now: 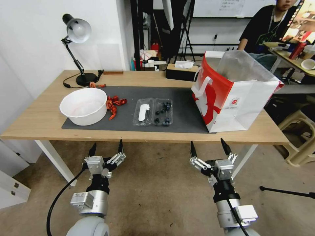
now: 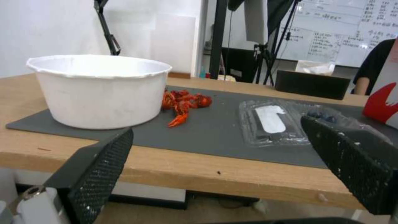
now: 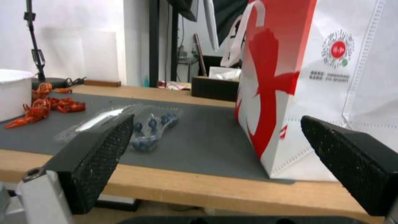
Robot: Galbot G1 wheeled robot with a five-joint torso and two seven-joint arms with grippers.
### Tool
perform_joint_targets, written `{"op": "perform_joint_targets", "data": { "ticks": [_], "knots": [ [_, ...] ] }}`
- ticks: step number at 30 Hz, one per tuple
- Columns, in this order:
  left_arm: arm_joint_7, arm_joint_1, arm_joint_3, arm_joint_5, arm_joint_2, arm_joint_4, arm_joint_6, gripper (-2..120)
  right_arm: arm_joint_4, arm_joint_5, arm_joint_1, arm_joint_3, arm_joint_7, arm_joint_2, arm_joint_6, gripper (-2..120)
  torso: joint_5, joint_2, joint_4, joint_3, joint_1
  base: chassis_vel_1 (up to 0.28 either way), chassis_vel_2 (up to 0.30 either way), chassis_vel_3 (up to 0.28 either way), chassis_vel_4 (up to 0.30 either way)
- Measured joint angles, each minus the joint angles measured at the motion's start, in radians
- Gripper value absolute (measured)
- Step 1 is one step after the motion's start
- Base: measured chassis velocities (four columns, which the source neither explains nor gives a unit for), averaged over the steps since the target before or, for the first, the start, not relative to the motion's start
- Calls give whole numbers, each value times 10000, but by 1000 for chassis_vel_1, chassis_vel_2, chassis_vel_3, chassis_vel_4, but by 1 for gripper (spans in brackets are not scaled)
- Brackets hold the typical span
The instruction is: Close the takeout container lid, then place the container into the takeout bag.
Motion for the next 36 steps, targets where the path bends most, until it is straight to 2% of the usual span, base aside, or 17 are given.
{"op": "perform_joint_targets", "data": {
  "ticks": [8, 11, 12, 15, 16, 17, 18, 19, 20, 22, 23, 25, 26, 27, 30, 31, 36],
  "knots": [
    [-41, -51, 202, -234, 238, -64, -166, 100, 18, -18, -19, -65, 23, 123, 14, 100, 0, 0, 1, 0, 2, 0, 0, 0, 0],
    [-171, -351, 733, -2107, 1196, -85, -283, 100, -18, 45, 67, -79, 24, 160, 9, 100, -2, 1, -2, 0, 2, 0, 0, 0, 0],
    [-171, -351, 733, -2107, 1196, -85, -283, 100, -18, 45, 67, -79, 24, 160, 9, 100, -2, 1, -2, 0, 2, 0, 0, 0, 0],
    [-266, -611, 991, -4081, 2262, -33, -360, 100, -192, 158, 365, -261, 24, 99, -39, 100, -1, 0, 3, 0, 2, 0, 0, 0, 0],
    [-266, -611, 991, -4081, 2262, -33, -360, 100, -192, 158, 365, -261, 24, 99, -39, 100, -1, 0, 3, 0, 2, 0, 0, 0, 0],
    [-330, -824, 1149, -4887, 2663, 4, -318, 100, -250, 186, 424, -300, 23, 97, -56, 100, 0, 0, 5, 1, 2, 0, 0, 0, 0],
    [-355, -889, 1193, -5087, 2746, 6, -296, 100, -265, 191, 430, -305, 24, 103, -61, 100, -1, 0, 4, 2, 3, 0, 0, 0, 0],
    [-552, -1292, 1457, -6401, 3185, 5, 0, 100, -333, 200, 439, -306, 23, 140, -75, 100, -2, 0, -2, 2, 3, 0, 0, 0, 0],
    [-552, -1292, 1457, -6401, 3185, 5, 0, 100, -333, 200, 439, -306, 23, 140, -75, 100, -2, 0, -2, 2, 3, 0, 0, 0, 0],
    [-931, -1863, 1721, -8250, 3572, -110, 581, 100, -442, 242, 557, -319, 24, 176, -141, 100, -1, 0, -7, 2, 3, 0, 0, 0, 0],
    [-931, -1863, 1721, -8250, 3572, -110, 581, 100, -442, 242, 557, -319, 24, 176, -141, 100, -1, 0, -7, 2, 3, 0, 0, 0, 0],
    [-1467, -2253, 1815, -10052, 3729, -241, 1060, 100, -627, 402, 924, -438, 4, 122, -294, 100, 5, 0, 9, 2, 2, 0, 0, 0, 0],
    [-1725, -2490, 1876, -10680, 3771, -246, 1211, 100, -670, 425, 957, -446, -5, 125, -314, 100, 4, 0, 7, 2, 3, 0, 0, 0, 0],
    [-1725, -2490, 1876, -10680, 3771, -246, 1211, 100, -670, 425, 957, -446, -5, 125, -314, 100, 4, 0, 7, 2, 3, 0, 0, 0, 0],
    [-2857, -3562, 2118, -12675, 3828, -29, 1719, 100, -801, 445, 906, -385, -9, 219, -337, 100, 0, 0, -4, 2, 3, 0, 0, 0, 0],
    [-2857, -3562, 2118, -12675, 3828, -29, 1719, 100, -801, 445, 906, -385, -9, 219, -337, 100, 0, 0, -4, 2, 3, 0, 0, 0, 0],
    [-3793, -4741, 2497, -14427, 3766, 802, 1882, 100, -864, 430, 793, -294, -9, 359, -347, 100, -1, -1, -1, 2, 3, 0, 0, 0, 0]
  ]
}}
